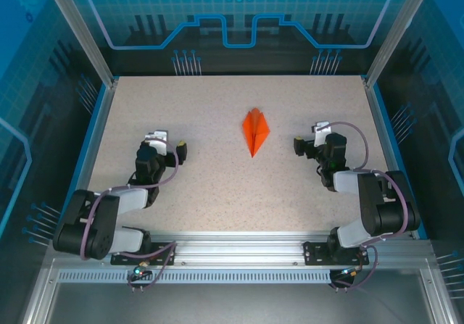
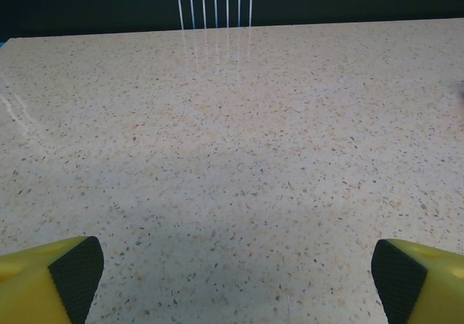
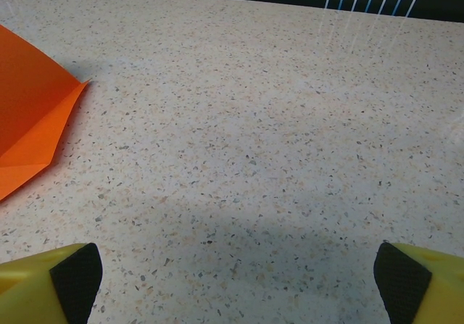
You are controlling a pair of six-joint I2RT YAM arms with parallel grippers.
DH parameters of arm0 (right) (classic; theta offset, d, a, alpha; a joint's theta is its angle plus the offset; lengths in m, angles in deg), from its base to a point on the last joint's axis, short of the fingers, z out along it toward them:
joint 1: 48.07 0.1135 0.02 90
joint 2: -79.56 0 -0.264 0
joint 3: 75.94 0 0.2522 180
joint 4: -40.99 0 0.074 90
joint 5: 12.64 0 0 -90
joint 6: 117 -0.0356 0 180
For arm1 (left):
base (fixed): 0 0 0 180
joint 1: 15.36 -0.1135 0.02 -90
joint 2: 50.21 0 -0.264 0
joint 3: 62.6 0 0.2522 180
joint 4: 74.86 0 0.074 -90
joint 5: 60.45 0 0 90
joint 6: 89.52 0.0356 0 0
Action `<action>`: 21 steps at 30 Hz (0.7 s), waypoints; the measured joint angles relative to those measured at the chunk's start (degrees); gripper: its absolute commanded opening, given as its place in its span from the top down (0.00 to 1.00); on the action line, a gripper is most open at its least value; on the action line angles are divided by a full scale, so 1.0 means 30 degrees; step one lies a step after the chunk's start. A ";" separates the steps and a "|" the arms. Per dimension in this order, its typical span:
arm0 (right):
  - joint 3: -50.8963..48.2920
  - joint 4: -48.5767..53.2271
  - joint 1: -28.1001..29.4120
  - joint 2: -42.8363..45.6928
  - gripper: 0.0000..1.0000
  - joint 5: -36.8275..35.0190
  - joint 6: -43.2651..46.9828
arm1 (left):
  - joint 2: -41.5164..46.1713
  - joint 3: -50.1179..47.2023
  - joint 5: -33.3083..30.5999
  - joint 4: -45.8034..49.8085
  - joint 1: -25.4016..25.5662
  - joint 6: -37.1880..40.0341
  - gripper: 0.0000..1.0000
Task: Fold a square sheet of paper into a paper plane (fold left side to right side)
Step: Reset both arms
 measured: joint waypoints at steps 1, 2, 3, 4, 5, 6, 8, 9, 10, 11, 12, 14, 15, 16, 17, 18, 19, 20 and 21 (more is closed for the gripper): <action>0.0000 0.0000 0.0000 -0.0007 0.00 -0.0007 0.0000 | -0.0379 0.0000 0.0146 -0.0372 -0.0066 0.0015 0.01; 0.0000 0.0000 0.0000 -0.0007 0.00 0.0000 0.0007 | -0.0692 -0.0015 0.0277 -0.0656 -0.0131 0.0029 0.01; 0.0000 0.0000 0.0000 -0.0007 0.00 0.0000 0.0007 | -0.0947 -0.0044 0.0328 -0.0882 -0.0168 0.0036 0.01; 0.0000 0.0000 0.0000 -0.0007 0.00 -0.0007 0.0015 | -0.1144 -0.0117 0.0452 -0.1158 -0.0219 0.0044 0.01; 0.0000 0.0000 0.0000 -0.0007 0.00 0.0000 0.0051 | -0.1297 -0.0175 0.0532 -0.1377 -0.0248 0.0058 0.01; 0.0000 0.0000 0.0007 -0.0007 0.00 -0.0007 0.0058 | -0.1450 -0.0219 0.0641 -0.1654 -0.0299 0.0058 0.01; 0.0000 0.0000 0.0007 -0.0007 0.00 0.0000 0.0058 | -0.1865 -0.0240 0.0794 -0.2215 -0.0430 0.0044 0.01; 0.0000 0.0000 0.0007 -0.0007 0.00 0.0000 0.0058 | -0.2171 -0.0240 0.0831 -0.2579 -0.0517 0.0022 0.01; 0.0000 0.0000 0.0007 -0.0007 0.00 0.0000 0.0058 | -0.2412 -0.0240 0.0860 -0.2674 -0.0612 0.0007 0.01; 0.0000 0.0000 0.0007 -0.0007 0.00 0.0000 0.0058 | -0.2521 -0.0240 0.0940 -0.2608 -0.0707 -0.0007 0.01; 0.0000 0.0000 0.0007 -0.0007 0.00 0.0000 0.0058 | -0.2623 -0.0233 0.0962 -0.2601 -0.0787 -0.0015 0.01; 0.0000 0.0000 0.0007 -0.0007 0.00 -0.0007 0.0058 | -0.2674 0.0029 0.0998 -0.2098 -0.0976 -0.0131 0.01; 0.0000 0.0000 0.0007 -0.0007 0.00 -0.0007 0.0058 | -0.2718 0.0372 0.0991 -0.1610 -0.1100 -0.0226 0.01; 0.0000 0.0000 0.0007 -0.0007 0.00 0.0000 0.0058 | -0.2834 0.0911 0.0969 -0.0991 -0.1260 -0.0444 0.01; 0.0000 0.0000 0.0007 -0.0007 0.00 0.0000 0.0058 | -0.2943 0.1370 0.0969 -0.0648 -0.1421 -0.0605 0.01; 0.0000 0.0000 0.0007 -0.0007 0.00 0.0000 0.0058 | -0.3002 0.1741 0.0925 -0.0437 -0.1596 -0.0729 0.01; 0.0000 0.0000 0.0007 -0.0007 0.00 0.0000 0.0058 | -0.3002 0.1982 0.0911 -0.0321 -0.1749 -0.0860 0.01; 0.0000 0.0000 0.0007 -0.0007 0.00 -0.0007 0.0058 | -0.3002 0.2091 0.0896 -0.0277 -0.1821 -0.1013 0.01; 0.0000 0.0000 0.0007 -0.0007 0.00 0.0000 0.0058 | -0.3002 0.2157 0.0896 -0.0146 -0.1887 -0.1107 0.01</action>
